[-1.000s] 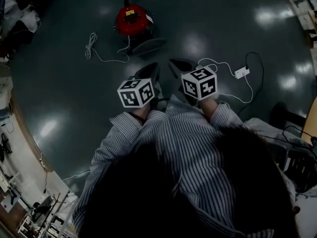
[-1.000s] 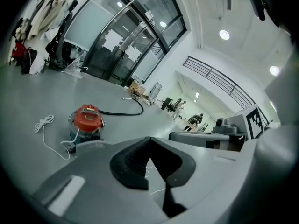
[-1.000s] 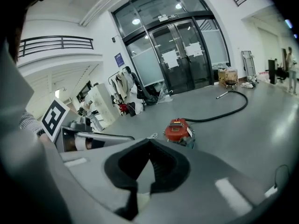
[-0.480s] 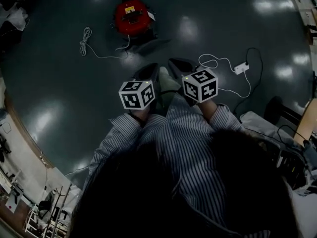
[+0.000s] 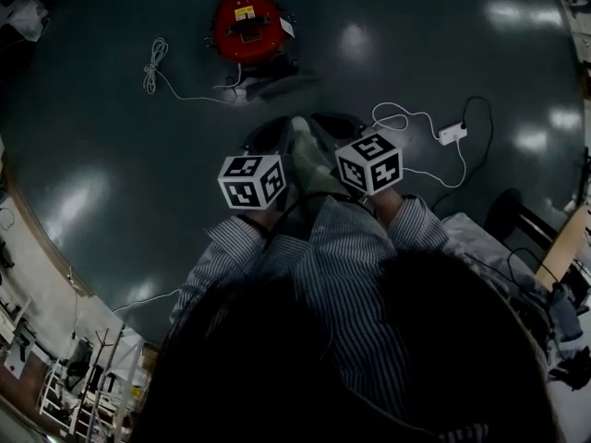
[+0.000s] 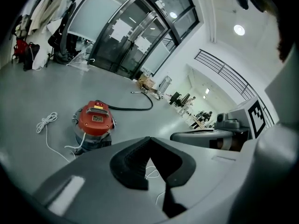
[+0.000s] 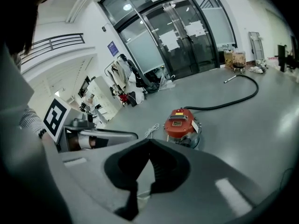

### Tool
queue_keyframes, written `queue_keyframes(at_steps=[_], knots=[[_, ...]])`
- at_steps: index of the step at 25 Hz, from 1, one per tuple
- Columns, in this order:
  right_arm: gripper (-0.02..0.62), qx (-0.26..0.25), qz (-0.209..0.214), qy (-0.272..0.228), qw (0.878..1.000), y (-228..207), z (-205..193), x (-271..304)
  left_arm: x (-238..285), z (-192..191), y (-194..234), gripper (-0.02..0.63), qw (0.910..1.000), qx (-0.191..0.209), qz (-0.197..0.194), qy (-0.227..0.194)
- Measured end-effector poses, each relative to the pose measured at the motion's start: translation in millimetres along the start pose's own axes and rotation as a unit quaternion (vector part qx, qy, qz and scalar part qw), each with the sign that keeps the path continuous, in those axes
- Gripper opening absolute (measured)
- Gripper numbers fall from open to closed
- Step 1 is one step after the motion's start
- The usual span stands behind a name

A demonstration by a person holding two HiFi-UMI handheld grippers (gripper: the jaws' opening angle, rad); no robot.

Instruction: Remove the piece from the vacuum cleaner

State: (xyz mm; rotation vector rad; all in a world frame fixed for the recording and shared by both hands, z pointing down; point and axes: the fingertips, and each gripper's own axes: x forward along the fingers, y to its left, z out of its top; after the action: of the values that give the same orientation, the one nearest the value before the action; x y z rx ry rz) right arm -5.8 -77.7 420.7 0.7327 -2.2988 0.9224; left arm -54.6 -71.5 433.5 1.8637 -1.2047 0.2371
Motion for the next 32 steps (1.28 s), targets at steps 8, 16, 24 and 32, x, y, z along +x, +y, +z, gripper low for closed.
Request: queue_keyframes(at_steps=[8, 16, 24, 32], knots=[[0.002, -0.014, 0.006, 0.048, 0.999, -47.3, -51.8, 62.3, 57.4, -43.5, 42.2, 0.008, 0.9995, 0.023, 0.0, 0.023], [0.002, -0.018, 0.007, 0.07, 0.997, -100.3, -106.0, 129.9, 118.1, -97.1, 102.1, 0.006, 0.9984, 0.009, 0.022, 0.051], [0.002, -0.055, 0.017, 0.091, 0.994, -138.2, -134.8, 187.8, 173.7, -127.3, 158.8, 0.008, 0.9954, 0.052, 0.051, 0.063], [0.002, -0.104, 0.01, 0.098, 0.99, -167.4, -136.1, 226.0, 202.7, -122.3, 199.0, 0.008, 0.9896, 0.102, 0.075, 0.067]])
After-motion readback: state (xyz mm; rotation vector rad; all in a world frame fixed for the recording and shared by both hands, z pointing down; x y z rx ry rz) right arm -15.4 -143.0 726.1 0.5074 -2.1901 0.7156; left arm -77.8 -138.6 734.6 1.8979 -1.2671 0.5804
